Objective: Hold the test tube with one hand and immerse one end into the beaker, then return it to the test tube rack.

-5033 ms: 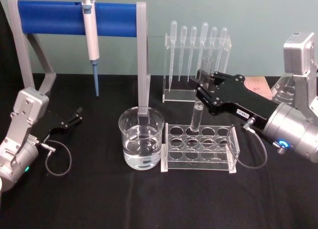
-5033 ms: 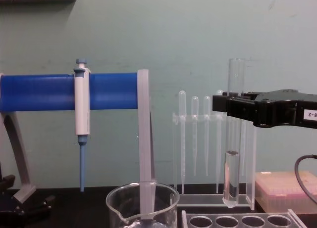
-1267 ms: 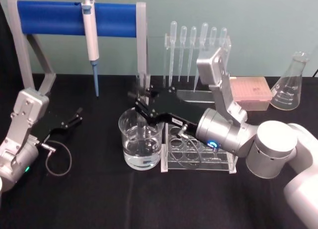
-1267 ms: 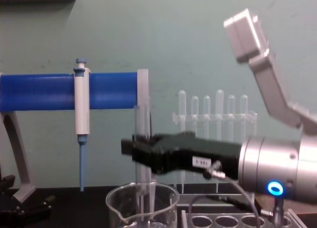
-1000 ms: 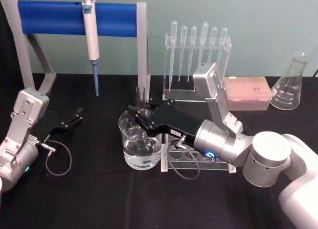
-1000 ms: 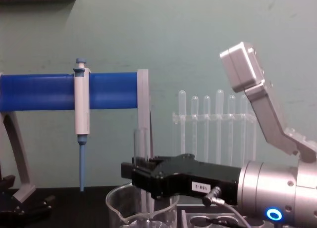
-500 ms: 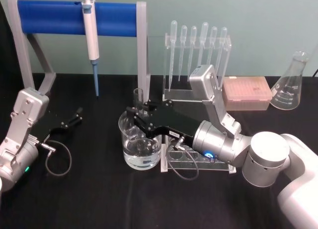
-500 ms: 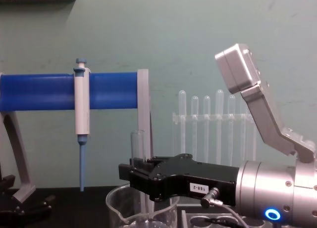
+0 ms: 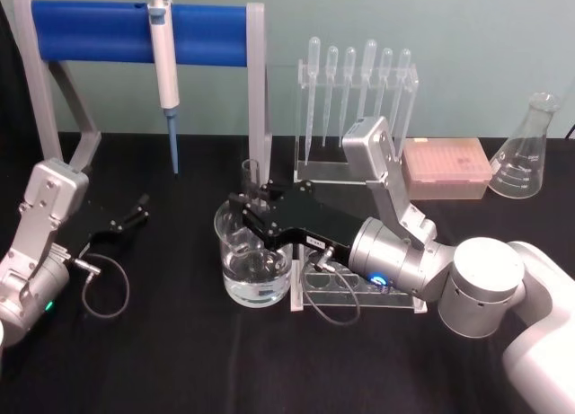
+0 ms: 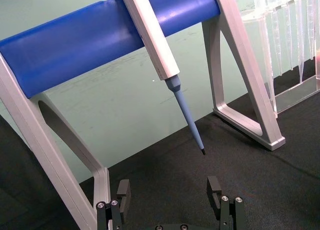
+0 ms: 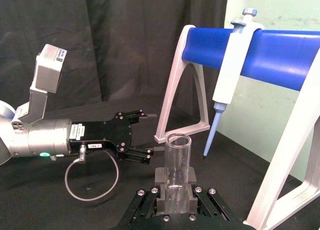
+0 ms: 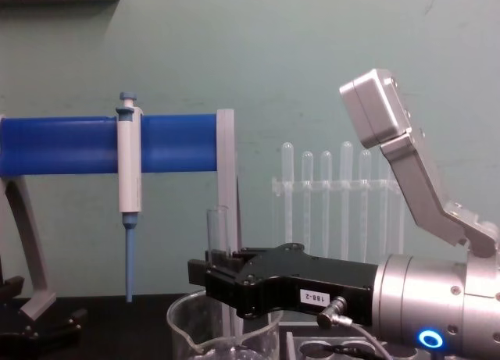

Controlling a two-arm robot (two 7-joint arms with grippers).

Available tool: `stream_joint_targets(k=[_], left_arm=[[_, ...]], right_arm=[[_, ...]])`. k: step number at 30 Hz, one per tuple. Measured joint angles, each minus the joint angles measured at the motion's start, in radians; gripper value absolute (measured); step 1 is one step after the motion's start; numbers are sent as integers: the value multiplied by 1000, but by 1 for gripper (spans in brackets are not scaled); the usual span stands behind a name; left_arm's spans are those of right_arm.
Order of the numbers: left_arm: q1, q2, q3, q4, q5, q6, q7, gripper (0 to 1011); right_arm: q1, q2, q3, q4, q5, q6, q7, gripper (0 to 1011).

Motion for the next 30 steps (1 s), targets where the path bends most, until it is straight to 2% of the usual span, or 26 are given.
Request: stream_joint_targets(k=[30], left_arm=[[0, 0, 0, 0, 0, 0, 0, 1000]], right_arm=[[0, 0, 0, 1, 1, 0, 0, 229]])
